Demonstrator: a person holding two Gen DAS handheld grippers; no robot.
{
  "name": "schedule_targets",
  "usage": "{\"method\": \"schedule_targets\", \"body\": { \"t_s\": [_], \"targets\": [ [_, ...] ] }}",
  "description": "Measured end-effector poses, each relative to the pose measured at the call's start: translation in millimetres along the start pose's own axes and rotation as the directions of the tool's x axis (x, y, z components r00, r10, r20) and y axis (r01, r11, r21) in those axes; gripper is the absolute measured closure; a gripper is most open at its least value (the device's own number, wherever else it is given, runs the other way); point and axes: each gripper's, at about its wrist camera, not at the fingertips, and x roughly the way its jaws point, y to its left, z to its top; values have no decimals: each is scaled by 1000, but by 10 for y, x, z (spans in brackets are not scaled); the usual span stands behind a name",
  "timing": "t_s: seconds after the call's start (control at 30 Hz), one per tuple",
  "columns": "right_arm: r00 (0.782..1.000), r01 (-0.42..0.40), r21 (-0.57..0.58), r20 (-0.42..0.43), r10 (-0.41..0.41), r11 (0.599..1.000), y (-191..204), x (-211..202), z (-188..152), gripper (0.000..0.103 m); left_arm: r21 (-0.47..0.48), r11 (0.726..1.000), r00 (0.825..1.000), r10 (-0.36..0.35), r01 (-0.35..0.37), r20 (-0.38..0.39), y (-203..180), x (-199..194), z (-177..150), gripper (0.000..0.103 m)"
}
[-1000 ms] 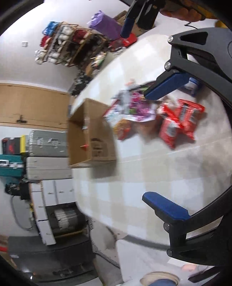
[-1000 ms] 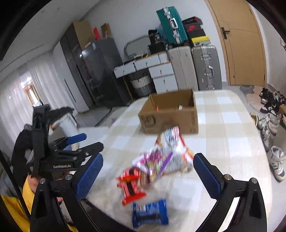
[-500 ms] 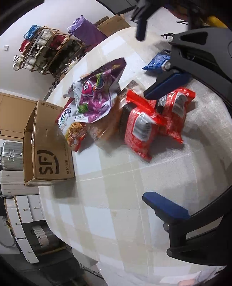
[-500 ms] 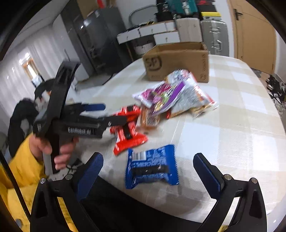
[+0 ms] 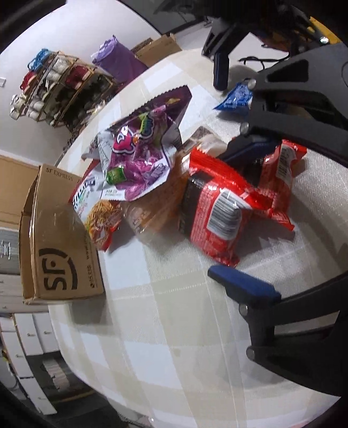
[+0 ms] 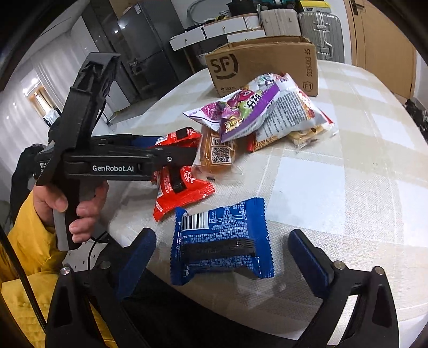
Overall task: Organize snacks
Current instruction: 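Grasp the red wafer pack with the left tool while the right tool grasps the blue biscuit packet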
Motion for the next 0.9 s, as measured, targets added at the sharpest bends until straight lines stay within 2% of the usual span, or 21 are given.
{"method": "schedule_targets", "body": {
  "t_s": [0.1, 0.23, 0.3, 0.33, 0.4, 0.57, 0.9],
  "targets": [
    [1000, -1, -3, -3, 1, 1000, -2, 34, 12, 13, -12, 1000, 1000, -9, 9, 2, 21, 15, 7, 40],
    [1000, 23, -7, 2, -22, 1000, 6, 44, 13, 23, -5, 1000, 1000, -3, 3, -5, 19, 4, 23, 55],
    [1000, 11, -1, 2, -11, 1000, 0, 41, 16, 43, -10, 1000, 1000, -7, 7, -1, 29, -14, 25, 58],
    [1000, 12, -2, -3, -12, 1000, 2, 45, 19, 44, -14, 1000, 1000, -8, 8, 0, 34, -16, 26, 59],
    [1000, 9, -10, -7, -9, 1000, 24, 56, 19, 55, -23, 1000, 1000, -5, 5, 5, 39, -39, 17, 59],
    [1000, 6, -20, 2, -6, 1000, 80, 66, 45, 60, -39, 999, 1000, -5, 6, 16, 69, -88, -13, 59],
    [999, -15, -26, 47, 16, 1000, 121, -82, 64, 60, -52, 999, 998, 7, -4, 62, 65, -296, -4, 60]
  ]
}}
